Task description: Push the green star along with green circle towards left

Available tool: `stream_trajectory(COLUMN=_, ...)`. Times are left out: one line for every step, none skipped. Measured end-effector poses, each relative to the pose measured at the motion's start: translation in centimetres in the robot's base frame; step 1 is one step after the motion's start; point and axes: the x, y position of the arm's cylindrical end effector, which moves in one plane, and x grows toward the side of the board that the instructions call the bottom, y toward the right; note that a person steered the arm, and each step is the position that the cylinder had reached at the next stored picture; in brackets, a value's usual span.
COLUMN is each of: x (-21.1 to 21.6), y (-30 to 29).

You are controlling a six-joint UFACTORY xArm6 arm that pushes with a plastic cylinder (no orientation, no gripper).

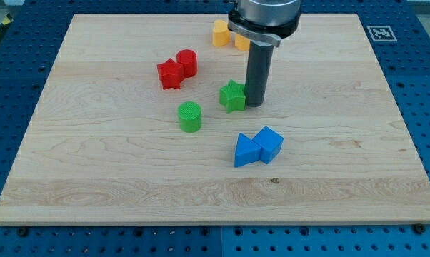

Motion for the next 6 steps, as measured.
stream_trajectory(x=-0.1, y=-0.6)
stream_trajectory(x=-0.6, y=0.5)
stream_trajectory(x=-2.0, y=1.7)
stream_trajectory(x=-4.1, y=1.9)
stream_trajectory(x=-4.3, y=1.8)
stream_trajectory(x=-3.2, y=0.3)
